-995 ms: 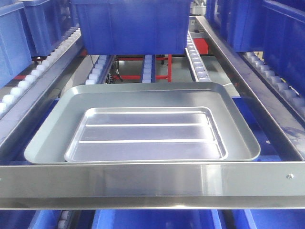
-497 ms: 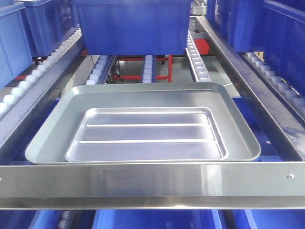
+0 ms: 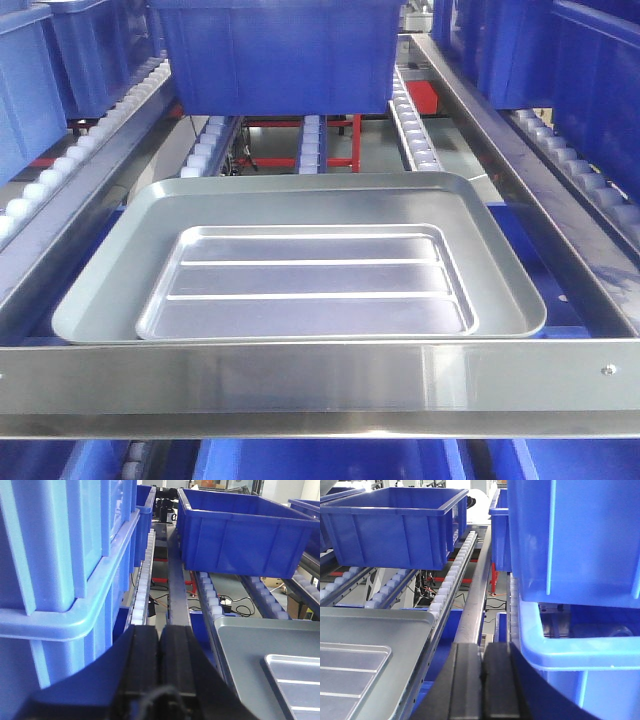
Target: Grab silver tray and stack on right shelf
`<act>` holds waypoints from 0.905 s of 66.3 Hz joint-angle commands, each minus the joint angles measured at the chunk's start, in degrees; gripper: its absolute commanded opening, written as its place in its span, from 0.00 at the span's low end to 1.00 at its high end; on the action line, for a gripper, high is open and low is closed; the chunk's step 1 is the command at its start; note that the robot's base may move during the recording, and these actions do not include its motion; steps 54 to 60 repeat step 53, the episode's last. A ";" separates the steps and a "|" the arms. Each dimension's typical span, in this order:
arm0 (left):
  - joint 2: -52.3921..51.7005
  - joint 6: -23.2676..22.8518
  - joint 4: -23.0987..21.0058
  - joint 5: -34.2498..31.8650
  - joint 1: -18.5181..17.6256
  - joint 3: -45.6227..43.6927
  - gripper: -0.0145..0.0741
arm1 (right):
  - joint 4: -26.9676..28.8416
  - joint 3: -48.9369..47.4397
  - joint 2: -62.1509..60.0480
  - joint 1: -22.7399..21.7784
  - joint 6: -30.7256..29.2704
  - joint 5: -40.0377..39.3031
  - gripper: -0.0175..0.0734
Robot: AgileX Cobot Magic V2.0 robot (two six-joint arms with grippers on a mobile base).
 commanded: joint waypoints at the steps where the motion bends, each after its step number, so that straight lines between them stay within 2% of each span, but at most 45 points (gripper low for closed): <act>1: -0.81 -0.64 -0.39 -5.07 -0.43 1.47 0.06 | 0.19 -0.04 -1.02 -0.23 -0.08 -5.19 0.25; 8: -0.81 -0.64 1.13 -5.49 -0.43 1.47 0.06 | 0.19 -0.04 -1.02 -0.23 -0.08 -5.19 0.25; 60: -0.81 -0.64 0.81 -5.49 -0.43 1.47 0.06 | 0.19 -0.04 -1.02 -0.23 -0.08 -5.19 0.25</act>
